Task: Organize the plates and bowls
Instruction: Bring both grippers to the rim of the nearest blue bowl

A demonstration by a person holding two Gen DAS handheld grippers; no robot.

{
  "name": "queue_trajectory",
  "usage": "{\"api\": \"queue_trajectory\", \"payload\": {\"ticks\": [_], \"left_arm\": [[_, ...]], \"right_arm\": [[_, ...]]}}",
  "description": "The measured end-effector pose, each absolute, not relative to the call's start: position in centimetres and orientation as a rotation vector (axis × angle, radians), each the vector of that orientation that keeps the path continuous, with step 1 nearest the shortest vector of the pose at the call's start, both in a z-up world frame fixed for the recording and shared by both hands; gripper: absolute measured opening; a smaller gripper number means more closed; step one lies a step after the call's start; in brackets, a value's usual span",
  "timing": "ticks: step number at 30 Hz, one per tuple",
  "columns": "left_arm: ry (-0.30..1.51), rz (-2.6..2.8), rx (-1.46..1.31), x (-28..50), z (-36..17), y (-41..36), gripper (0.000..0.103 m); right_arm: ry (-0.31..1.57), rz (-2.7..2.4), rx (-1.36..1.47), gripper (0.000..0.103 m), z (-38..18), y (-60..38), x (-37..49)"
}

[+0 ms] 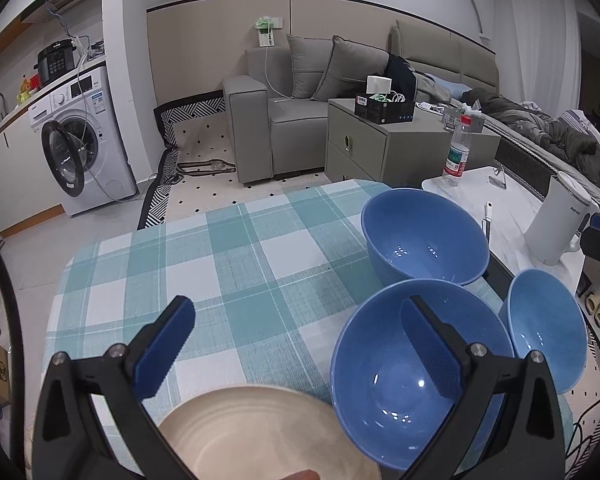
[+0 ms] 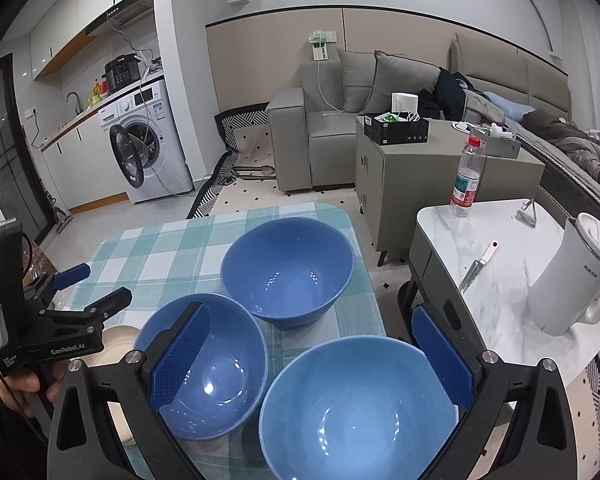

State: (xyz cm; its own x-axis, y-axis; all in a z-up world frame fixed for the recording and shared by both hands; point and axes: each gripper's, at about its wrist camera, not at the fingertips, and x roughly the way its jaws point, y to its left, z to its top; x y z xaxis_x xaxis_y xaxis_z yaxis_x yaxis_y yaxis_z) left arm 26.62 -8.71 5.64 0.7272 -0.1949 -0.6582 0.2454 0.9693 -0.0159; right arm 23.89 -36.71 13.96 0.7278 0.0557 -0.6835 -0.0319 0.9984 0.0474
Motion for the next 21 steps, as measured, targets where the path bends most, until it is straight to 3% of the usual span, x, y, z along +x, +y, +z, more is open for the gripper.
{"api": "queue_trajectory", "payload": {"ticks": [21], "left_arm": [[0.801, -0.260, 0.085, 32.5, 3.8, -10.9, 0.103]], "right_arm": [[0.859, 0.037, 0.138, 0.103, 11.3, -39.6, 30.6]]}}
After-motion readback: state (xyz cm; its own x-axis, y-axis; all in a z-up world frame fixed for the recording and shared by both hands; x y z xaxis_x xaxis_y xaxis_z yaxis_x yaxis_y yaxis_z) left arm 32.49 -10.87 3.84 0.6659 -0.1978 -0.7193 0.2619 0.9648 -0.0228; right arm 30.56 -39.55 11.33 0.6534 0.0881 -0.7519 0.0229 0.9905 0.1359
